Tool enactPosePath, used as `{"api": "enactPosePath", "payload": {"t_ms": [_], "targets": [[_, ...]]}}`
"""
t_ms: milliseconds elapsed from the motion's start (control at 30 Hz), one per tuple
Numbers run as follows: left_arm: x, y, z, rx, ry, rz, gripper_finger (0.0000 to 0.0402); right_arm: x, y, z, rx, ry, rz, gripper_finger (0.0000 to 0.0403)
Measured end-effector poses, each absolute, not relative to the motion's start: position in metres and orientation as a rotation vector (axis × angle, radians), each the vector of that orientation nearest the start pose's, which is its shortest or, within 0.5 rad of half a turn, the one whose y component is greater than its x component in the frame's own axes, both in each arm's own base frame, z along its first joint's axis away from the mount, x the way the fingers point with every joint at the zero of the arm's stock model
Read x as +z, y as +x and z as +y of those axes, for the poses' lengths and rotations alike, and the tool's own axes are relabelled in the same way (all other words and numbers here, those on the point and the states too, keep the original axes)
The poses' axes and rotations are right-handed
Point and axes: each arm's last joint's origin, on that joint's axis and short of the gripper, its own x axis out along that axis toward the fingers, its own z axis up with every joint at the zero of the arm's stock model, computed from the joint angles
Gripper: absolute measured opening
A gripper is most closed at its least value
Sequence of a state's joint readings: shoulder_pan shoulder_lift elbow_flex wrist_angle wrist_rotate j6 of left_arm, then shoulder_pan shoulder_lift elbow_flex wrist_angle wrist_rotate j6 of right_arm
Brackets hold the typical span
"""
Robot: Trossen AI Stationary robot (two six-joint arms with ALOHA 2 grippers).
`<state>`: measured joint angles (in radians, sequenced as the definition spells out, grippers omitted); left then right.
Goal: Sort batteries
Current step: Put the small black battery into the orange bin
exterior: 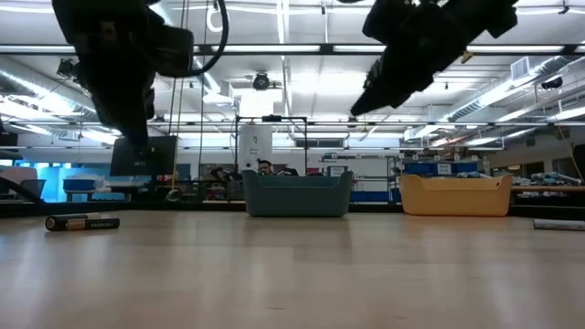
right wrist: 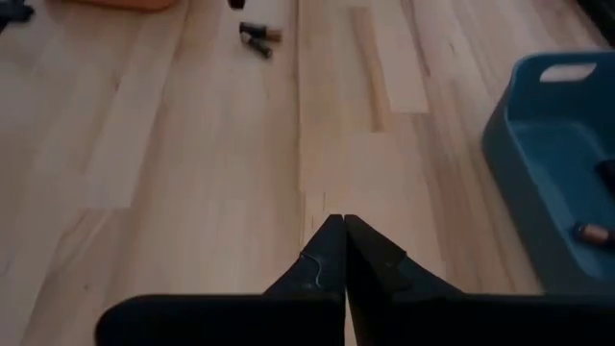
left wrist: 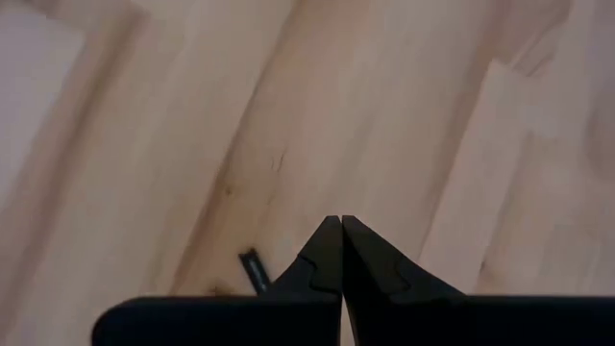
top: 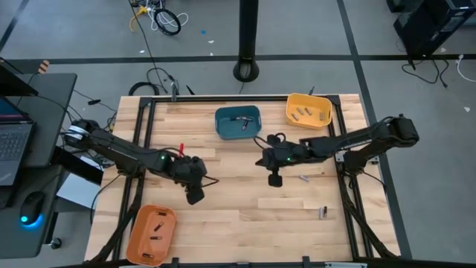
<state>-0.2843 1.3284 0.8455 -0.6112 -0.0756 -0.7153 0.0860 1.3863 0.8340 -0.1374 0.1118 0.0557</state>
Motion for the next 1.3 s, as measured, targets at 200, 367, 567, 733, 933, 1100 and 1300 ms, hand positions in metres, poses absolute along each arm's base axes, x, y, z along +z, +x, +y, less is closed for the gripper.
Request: {"api": "enactPosePath", "payload": {"t_ms": [200,367,567,733,933,1100,1300], "targets": [[0.191,0.244,-0.071,0.268,-0.537,1.2,0.0032,0.216,0.281,0.027,-0.034,0.0,0.683,0.0008],[0.177,0.247,-0.072,0.322,-0.567,1.26,0.0074,0.215,0.282,0.028,-0.032,-0.001,0.68,0.0008],[0.17,0.247,-0.07,0.382,-0.545,1.286,0.0111,0.216,0.282,0.028,-0.03,-0.008,0.675,0.0008],[0.161,0.247,-0.069,0.433,-0.507,1.331,0.0115,0.216,0.283,0.027,-0.026,-0.017,0.668,0.0009],[0.149,0.249,-0.07,0.461,-0.483,1.368,0.0115,0.217,0.283,0.028,-0.025,-0.02,0.663,0.0009],[0.142,0.252,-0.071,0.473,-0.471,1.39,0.0115,0.216,0.283,0.028,-0.025,-0.02,0.663,0.0009],[0.141,0.254,-0.068,0.475,-0.479,1.393,0.0105,0.216,0.283,0.028,-0.022,-0.026,0.664,0.0009]]}}
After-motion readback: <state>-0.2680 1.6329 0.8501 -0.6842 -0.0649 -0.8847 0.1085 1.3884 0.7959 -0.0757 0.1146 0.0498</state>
